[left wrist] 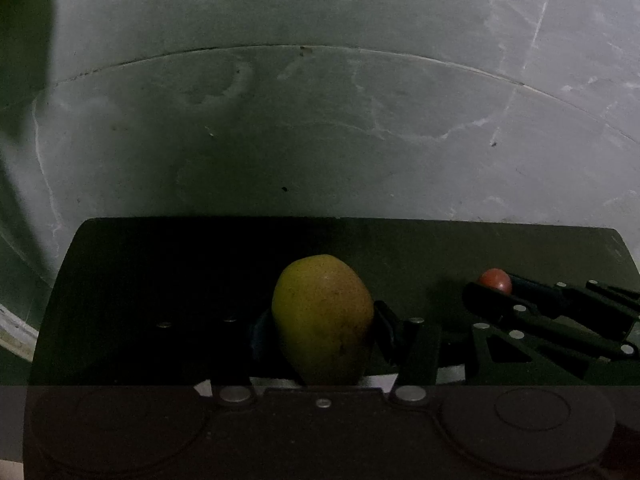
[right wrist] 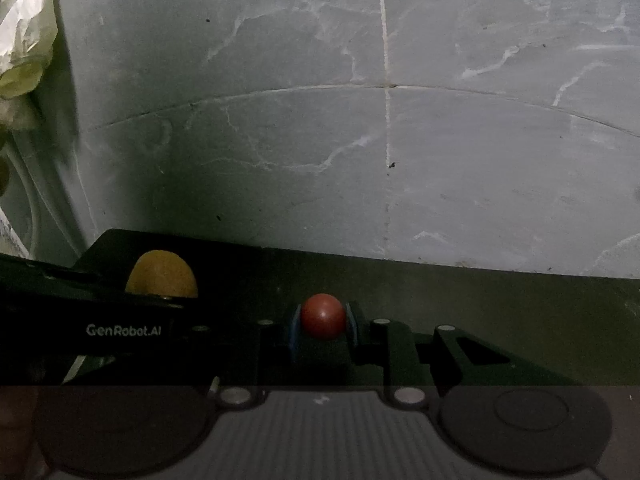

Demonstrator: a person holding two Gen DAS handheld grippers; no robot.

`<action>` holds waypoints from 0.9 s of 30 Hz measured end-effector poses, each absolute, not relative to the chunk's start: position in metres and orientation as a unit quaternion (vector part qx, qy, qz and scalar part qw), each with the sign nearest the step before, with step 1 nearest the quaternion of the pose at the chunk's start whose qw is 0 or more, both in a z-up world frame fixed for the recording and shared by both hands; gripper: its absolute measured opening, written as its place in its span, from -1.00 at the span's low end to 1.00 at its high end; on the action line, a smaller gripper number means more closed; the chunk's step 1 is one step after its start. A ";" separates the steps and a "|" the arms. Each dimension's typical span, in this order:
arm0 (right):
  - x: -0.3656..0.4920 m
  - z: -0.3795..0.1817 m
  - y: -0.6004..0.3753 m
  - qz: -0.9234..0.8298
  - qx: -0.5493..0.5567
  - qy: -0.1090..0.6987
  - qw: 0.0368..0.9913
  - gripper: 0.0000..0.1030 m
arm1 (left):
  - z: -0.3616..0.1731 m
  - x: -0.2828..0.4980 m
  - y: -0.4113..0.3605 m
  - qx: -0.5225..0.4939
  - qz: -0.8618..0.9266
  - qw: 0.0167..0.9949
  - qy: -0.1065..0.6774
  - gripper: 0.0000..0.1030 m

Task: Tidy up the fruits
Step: 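Carry the pear and cherry tomato back over the tray with both tools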

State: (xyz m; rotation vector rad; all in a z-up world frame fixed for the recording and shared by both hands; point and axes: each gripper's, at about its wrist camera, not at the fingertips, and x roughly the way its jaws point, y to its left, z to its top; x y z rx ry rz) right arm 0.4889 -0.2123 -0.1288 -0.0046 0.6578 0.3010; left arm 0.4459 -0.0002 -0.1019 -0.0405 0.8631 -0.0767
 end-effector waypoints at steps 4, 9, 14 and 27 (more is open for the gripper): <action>0.482 -0.129 -0.212 0.142 0.002 0.321 0.936 -0.50 | -0.106 0.448 0.000 -0.017 -0.041 0.907 0.419 0.05; 0.472 -0.129 -0.216 0.135 0.005 0.322 0.937 -0.50 | -0.109 0.451 0.000 -0.014 -0.047 0.906 0.421 0.05; 0.462 -0.128 -0.218 0.129 0.008 0.333 0.934 -0.50 | -0.112 0.452 0.001 -0.013 -0.055 0.905 0.421 0.05; 0.438 -0.137 -0.213 0.127 0.012 0.314 0.941 -0.50 | -0.122 0.451 0.002 -0.013 -0.069 0.902 0.426 0.05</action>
